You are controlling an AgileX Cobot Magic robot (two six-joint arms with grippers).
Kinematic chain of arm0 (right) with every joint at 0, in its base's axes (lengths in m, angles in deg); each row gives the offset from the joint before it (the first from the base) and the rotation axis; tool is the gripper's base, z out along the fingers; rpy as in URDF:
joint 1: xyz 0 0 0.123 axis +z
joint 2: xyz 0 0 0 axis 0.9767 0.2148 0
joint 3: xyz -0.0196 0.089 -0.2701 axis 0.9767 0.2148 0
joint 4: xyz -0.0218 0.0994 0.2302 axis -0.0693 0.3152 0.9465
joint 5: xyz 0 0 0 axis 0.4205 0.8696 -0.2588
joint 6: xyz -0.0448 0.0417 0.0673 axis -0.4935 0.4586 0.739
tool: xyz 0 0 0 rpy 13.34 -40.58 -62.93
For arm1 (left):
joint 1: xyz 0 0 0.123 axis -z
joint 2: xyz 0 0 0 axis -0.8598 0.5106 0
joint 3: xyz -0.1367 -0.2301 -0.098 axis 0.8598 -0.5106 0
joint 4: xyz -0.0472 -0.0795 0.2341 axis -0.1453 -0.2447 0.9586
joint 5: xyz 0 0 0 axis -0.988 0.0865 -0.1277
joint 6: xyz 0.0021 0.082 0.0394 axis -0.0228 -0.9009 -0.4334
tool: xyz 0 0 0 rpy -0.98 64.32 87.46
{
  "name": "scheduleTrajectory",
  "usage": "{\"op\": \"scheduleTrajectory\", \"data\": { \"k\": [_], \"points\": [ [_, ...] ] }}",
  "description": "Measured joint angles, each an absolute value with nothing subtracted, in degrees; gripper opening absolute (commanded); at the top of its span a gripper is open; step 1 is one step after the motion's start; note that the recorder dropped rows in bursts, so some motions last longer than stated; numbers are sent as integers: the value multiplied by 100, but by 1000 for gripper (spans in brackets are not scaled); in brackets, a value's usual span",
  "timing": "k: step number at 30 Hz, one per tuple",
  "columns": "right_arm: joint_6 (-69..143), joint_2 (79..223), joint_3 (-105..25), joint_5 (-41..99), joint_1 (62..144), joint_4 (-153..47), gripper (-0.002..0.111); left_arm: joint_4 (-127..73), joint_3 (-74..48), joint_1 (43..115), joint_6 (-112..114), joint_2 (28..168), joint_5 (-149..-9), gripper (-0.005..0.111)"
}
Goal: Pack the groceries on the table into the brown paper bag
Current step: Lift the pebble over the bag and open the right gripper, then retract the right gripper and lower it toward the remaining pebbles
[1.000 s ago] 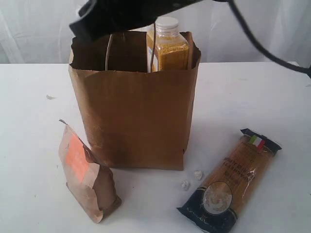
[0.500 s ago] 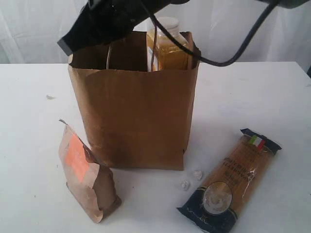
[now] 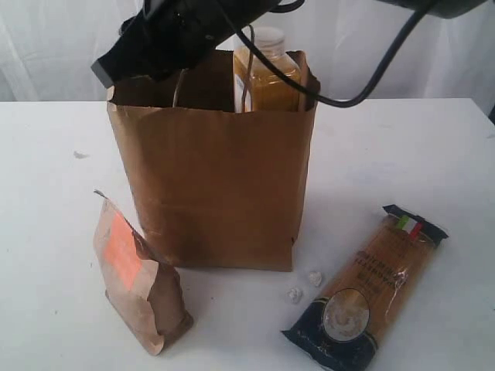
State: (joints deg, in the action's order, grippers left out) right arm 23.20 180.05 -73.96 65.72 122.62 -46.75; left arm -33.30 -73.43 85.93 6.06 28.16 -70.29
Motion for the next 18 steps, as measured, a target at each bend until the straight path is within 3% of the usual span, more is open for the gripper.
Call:
{"op": "scheduleTrajectory", "data": {
  "k": [18],
  "points": [
    [2365,16689,-7396,7010,12262,-4474,56,-3330,-7343,8593,606,2816,-7029,0]
  ]
}}
